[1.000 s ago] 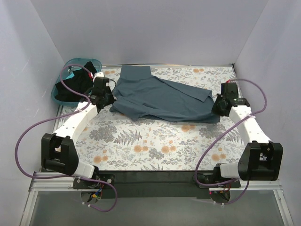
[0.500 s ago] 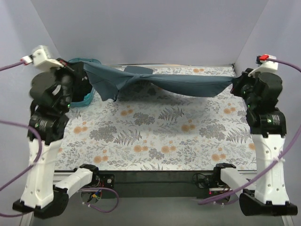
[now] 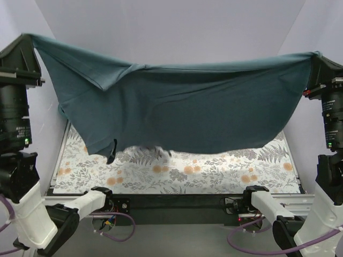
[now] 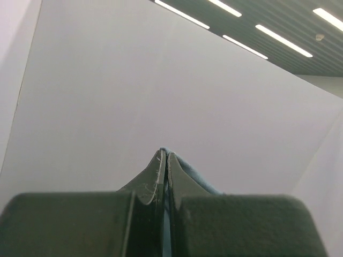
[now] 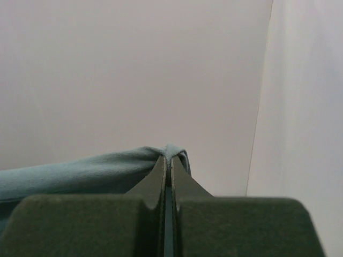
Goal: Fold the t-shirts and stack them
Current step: Flatten the tshirt out
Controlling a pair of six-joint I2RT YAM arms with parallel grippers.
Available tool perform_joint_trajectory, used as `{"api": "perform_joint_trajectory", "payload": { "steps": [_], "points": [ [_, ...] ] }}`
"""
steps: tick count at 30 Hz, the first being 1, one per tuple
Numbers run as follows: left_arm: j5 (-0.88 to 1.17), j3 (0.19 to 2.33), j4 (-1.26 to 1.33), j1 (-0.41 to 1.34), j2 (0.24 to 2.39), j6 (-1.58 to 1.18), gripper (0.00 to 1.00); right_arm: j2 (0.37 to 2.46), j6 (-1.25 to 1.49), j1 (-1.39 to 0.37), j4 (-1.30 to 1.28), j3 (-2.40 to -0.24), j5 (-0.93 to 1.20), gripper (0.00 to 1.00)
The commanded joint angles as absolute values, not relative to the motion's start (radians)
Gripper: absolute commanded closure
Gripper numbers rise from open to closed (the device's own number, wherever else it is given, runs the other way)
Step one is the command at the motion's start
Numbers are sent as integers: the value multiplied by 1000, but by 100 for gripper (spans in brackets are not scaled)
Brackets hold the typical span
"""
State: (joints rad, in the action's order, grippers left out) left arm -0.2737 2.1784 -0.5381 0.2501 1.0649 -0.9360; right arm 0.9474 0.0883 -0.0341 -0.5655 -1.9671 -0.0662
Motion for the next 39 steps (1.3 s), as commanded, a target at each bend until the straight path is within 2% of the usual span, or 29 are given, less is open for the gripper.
{"api": "perform_joint_trajectory", "payload": {
  "steps": [1,8,13,21,25,30,34,39],
  "points": [
    [-272,2239,-474,244,1192,-853,100,1032,41,-32,-526,-2031,-60,99],
    [-215,2206,-373,244,1406,-827,100,1143,51,-32,-486,-1903,-41,99],
    [-193,2217,-337,244,1687,-799,100,1255,48,-32,-446,-1792,-70,99],
    [-163,2094,-259,222,2051,-807,100,1460,45,-25,-183,-1432,-163,99],
    [-137,2118,-249,203,2235,-831,100,1699,28,-12,-106,-1430,-186,99],
    [-84,2195,-241,183,2394,-871,100,1896,14,-11,-80,-1512,-209,99],
    [-51,2197,-226,167,2427,-910,100,1998,-26,26,-69,-1578,-193,99],
    [-2,2129,-225,161,2373,-969,100,2028,-28,35,-71,-1605,-176,99]
  ]
}}
